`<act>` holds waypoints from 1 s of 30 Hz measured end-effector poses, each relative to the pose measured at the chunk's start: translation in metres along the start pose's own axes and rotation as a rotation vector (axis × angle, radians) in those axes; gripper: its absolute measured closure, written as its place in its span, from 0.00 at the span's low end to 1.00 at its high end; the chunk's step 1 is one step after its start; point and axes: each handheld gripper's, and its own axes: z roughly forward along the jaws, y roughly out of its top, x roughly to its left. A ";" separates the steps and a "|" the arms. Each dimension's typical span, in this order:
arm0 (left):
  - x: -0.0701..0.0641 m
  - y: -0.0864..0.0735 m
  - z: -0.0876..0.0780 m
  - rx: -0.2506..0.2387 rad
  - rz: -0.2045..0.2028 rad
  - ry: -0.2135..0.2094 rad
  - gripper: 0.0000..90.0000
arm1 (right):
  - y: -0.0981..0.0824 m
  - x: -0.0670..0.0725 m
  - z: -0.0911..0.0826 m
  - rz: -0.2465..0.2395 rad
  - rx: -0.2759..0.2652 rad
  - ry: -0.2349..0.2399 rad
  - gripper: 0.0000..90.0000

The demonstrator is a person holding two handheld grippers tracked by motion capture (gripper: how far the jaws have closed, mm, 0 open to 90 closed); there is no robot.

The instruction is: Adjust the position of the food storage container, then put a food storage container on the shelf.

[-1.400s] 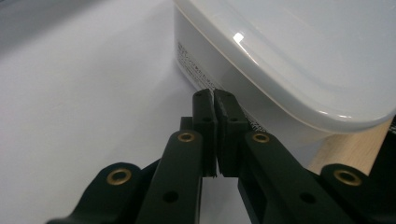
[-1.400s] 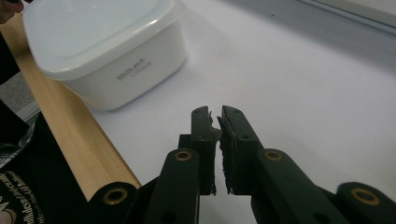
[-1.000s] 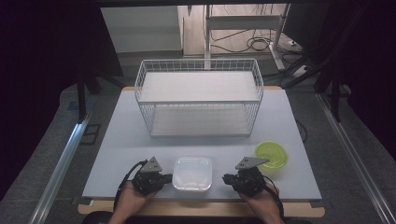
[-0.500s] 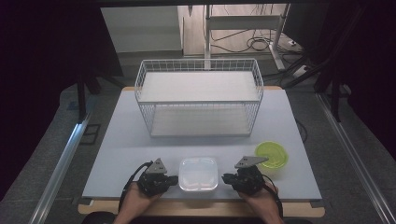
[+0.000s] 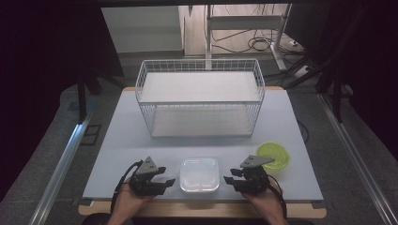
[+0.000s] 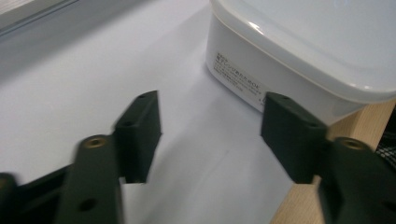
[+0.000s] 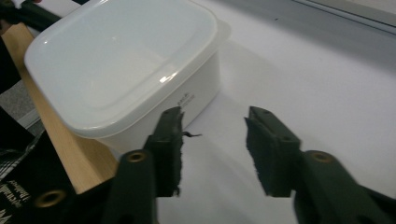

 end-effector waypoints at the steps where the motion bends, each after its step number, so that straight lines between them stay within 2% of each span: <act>1: 0.000 -0.001 -0.001 -0.002 0.005 -0.001 0.36 | 0.000 -0.001 0.000 0.001 -0.002 -0.002 0.57; 7: 0.000 -0.002 -0.004 -0.030 0.015 -0.007 0.19 | -0.001 -0.003 0.000 0.004 -0.020 -0.013 0.42; 9: 0.000 -0.002 -0.004 -0.033 0.015 -0.013 0.18 | -0.001 -0.003 0.000 0.007 -0.021 -0.013 0.41; 13: 0.000 -0.003 -0.005 -0.071 0.024 -0.008 0.08 | -0.001 -0.005 0.000 0.012 -0.041 -0.018 0.33; 17: 0.002 -0.003 -0.008 -0.113 0.027 -0.022 0.05 | -0.001 -0.005 -0.001 0.017 -0.063 -0.029 0.27; 20: 0.004 -0.002 -0.009 -0.129 0.019 -0.035 0.04 | 0.000 -0.005 0.000 0.019 -0.076 -0.020 0.23; 25: 0.002 0.004 -0.011 -0.111 -0.011 -0.053 0.06 | 0.002 -0.003 0.001 0.007 -0.088 -0.009 0.16; 30: -0.003 0.014 -0.010 -0.090 -0.005 -0.054 0.05 | 0.006 0.002 0.002 0.000 -0.082 0.004 0.11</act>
